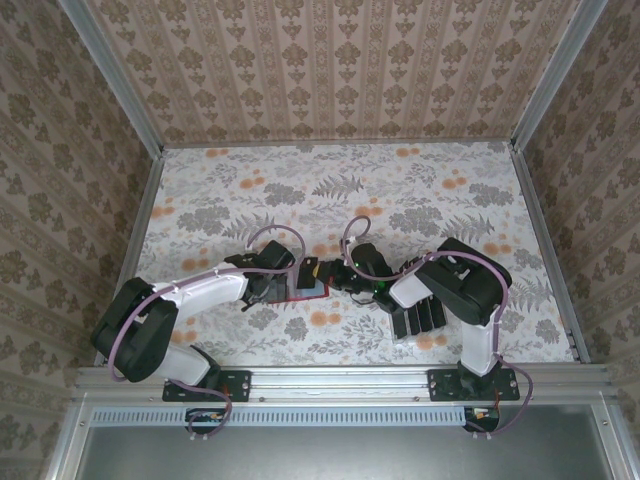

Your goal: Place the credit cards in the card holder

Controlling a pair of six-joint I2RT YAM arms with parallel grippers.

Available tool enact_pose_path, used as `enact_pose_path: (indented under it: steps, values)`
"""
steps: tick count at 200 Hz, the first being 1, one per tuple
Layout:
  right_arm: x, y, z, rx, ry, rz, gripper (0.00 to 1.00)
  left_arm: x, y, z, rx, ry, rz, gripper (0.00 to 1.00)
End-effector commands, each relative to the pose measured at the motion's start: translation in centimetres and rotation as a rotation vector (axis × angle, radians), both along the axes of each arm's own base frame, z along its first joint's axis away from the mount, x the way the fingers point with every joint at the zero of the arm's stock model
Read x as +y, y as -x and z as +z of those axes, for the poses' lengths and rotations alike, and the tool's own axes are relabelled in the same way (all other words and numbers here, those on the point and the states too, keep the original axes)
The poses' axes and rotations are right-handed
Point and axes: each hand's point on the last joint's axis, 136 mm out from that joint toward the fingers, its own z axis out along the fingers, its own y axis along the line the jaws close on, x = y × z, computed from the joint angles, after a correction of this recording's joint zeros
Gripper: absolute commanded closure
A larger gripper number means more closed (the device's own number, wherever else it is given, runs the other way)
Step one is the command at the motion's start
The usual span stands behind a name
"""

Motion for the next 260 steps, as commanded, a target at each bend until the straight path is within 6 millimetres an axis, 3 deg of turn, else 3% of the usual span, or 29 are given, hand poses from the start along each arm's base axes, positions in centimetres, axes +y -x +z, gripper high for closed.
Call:
enact_pose_path:
  steps: [1, 73, 184, 260]
  values:
    - [-0.2, -0.5, 2.2, -0.045, -0.041, -0.017, 1.00, 0.6, 0.7, -0.4, 0.035, -0.021, 0.015, 0.00]
    - [0.6, -0.9, 2.8, -0.050, -0.058, -0.003, 1.00, 0.6, 0.7, -0.4, 0.035, -0.020, 0.013, 0.00]
    - [1.0, -0.8, 0.6, -0.003, -0.063, 0.002, 1.00, 0.6, 0.7, -0.4, 0.035, -0.020, 0.013, 0.00]
    - [1.6, 0.1, 0.2, 0.019, -0.085, 0.040, 1.00, 0.7, 0.8, -0.5, 0.039, -0.022, 0.015, 0.00]
